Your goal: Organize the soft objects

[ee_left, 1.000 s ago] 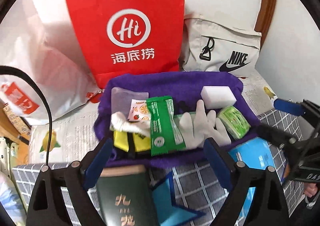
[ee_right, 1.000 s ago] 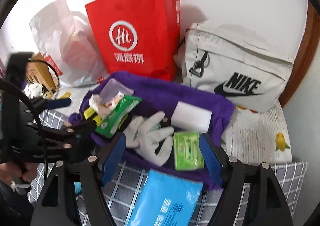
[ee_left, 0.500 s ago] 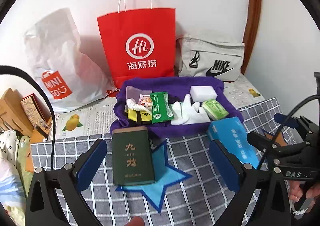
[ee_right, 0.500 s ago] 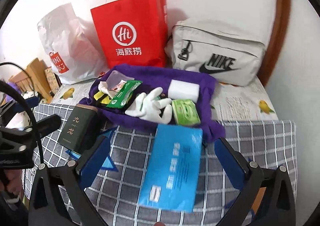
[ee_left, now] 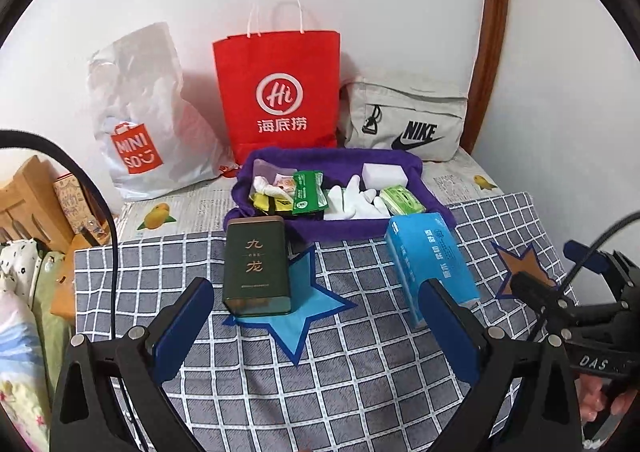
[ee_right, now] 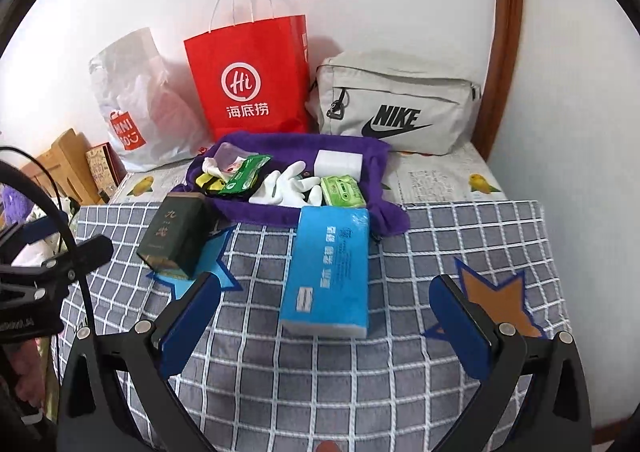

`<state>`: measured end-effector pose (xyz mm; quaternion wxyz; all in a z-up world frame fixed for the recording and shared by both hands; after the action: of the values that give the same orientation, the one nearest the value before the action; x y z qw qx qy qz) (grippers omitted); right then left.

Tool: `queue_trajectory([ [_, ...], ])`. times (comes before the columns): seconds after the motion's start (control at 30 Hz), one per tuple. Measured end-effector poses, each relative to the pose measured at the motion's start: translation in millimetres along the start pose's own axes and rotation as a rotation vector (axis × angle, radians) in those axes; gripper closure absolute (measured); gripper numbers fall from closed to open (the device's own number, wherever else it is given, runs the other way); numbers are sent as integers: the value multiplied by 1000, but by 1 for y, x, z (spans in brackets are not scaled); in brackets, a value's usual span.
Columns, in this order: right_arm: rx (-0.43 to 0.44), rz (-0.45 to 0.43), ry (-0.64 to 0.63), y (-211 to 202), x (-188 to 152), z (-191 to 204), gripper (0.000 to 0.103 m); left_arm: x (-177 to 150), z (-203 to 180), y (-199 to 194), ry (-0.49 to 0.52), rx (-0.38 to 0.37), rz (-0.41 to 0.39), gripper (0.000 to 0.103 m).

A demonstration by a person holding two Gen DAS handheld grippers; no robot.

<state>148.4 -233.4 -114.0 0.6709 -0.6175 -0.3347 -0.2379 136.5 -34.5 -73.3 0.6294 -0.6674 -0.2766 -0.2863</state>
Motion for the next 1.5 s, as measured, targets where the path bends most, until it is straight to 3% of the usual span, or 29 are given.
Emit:
queue_trajectory([
  [0.7,-24,-34,-4,-45,-16,13,0,-16,21,-23,-37,37,-2,0],
  [1.5,-6,-53,-2,-55,-15,21,0,-19,25,-29,-43,40,-5,0],
])
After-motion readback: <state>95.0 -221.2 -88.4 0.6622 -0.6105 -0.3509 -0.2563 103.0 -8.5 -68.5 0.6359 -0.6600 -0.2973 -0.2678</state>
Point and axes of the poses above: each gripper's, at about its wrist camera, not at the fingertips, and y roughly the way its jaws point, z to its left, x to its top, the point moved 9 cm from there along y, roughly the way its jaws point, and after that the axes turned 3 degrees about -y, right-handed, at the moved point
